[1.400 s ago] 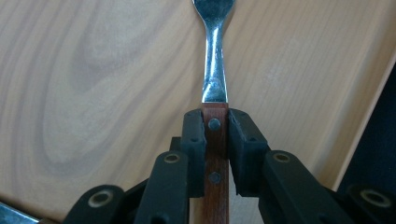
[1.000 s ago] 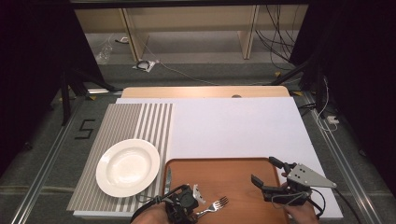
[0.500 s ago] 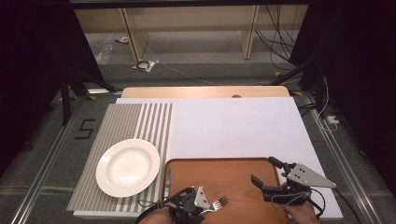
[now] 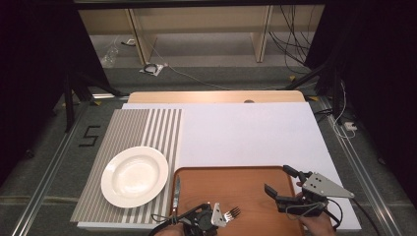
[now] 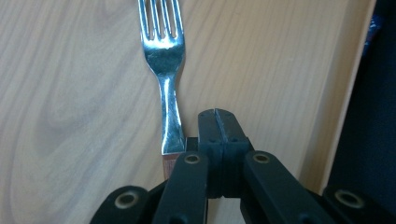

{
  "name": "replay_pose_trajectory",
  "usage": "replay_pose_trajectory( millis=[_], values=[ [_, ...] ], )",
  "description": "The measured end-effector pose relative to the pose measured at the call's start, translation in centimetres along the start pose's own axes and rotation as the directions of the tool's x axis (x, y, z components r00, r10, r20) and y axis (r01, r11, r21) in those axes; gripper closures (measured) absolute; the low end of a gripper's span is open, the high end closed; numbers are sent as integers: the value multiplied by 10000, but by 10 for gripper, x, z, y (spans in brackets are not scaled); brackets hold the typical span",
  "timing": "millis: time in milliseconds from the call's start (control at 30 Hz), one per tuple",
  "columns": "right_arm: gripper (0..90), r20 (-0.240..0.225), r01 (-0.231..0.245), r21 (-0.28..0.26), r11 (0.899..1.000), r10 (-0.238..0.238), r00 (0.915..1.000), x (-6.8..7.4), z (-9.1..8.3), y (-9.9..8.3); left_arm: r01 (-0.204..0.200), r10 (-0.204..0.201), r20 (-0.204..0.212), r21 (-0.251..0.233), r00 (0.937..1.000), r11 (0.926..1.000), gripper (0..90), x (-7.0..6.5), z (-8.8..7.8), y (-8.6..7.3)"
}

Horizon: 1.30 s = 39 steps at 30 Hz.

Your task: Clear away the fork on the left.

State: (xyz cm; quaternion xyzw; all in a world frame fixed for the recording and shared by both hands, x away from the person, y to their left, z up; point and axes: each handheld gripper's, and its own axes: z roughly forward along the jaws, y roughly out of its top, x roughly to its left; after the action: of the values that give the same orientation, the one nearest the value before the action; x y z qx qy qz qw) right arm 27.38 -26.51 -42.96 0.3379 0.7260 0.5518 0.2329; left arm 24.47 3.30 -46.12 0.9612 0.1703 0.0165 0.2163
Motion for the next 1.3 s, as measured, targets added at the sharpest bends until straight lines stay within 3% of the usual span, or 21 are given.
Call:
replay_pose_trajectory(
  millis=[467,1300],
  values=[
    [140,18,37,-15,10000,-37,10000,0,0,0,60,-65,-368,-135,9993,9999,893,8,0,-4],
    [141,14,8,-23,10000,-8,10000,0,0,0,934,-946,-1019,-158,9903,9955,893,39,-11,-25]
  ],
)
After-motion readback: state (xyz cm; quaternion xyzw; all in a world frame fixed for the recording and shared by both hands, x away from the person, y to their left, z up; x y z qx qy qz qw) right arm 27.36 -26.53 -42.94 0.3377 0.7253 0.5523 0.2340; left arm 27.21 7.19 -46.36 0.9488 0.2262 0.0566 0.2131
